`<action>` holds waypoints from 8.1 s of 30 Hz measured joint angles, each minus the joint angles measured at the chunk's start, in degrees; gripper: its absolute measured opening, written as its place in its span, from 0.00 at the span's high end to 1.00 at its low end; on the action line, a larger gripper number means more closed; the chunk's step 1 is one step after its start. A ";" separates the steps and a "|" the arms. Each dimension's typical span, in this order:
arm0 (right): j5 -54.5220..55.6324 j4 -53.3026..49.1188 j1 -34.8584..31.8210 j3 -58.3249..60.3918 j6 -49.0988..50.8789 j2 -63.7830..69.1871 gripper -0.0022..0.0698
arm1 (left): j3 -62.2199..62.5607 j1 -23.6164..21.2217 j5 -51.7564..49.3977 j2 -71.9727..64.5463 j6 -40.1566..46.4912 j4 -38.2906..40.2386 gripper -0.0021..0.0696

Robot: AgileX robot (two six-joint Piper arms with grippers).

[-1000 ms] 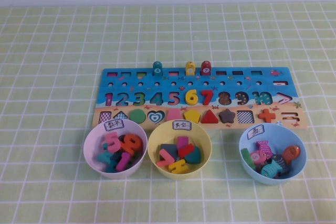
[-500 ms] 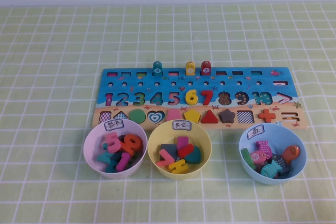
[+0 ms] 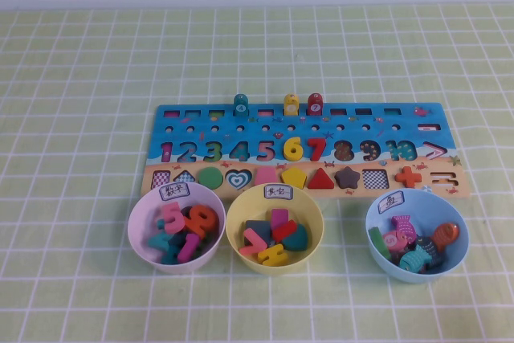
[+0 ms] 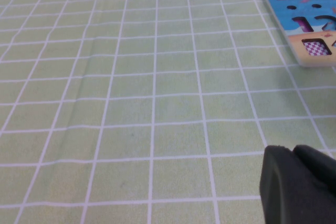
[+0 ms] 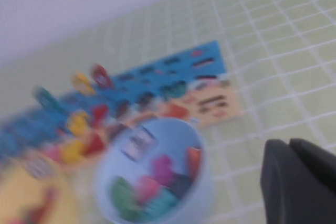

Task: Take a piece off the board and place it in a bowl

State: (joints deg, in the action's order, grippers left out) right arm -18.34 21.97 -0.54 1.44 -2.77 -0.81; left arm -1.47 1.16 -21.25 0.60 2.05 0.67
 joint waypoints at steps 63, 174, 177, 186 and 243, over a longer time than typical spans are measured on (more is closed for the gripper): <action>-44.39 -13.32 7.71 -69.97 -9.06 76.78 0.99 | 0.00 0.00 0.00 0.00 0.00 0.00 0.98; -35.93 -16.22 22.92 -132.81 2.77 142.60 0.67 | 0.00 0.00 0.00 0.00 0.00 0.00 0.98; -36.04 -16.54 22.92 -132.81 2.77 142.34 0.67 | 0.00 0.00 0.00 0.00 0.00 0.00 0.98; -43.37 -22.49 22.92 -138.40 2.77 138.80 0.67 | 0.00 0.00 0.00 0.00 0.00 0.00 0.98; -37.65 -29.27 30.83 -66.21 3.57 88.16 0.67 | 0.00 0.00 0.00 0.00 0.00 0.00 0.98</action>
State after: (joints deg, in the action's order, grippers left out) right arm -55.99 -7.30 30.28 -64.77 0.80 87.35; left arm -1.47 1.16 -21.25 0.60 2.05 0.67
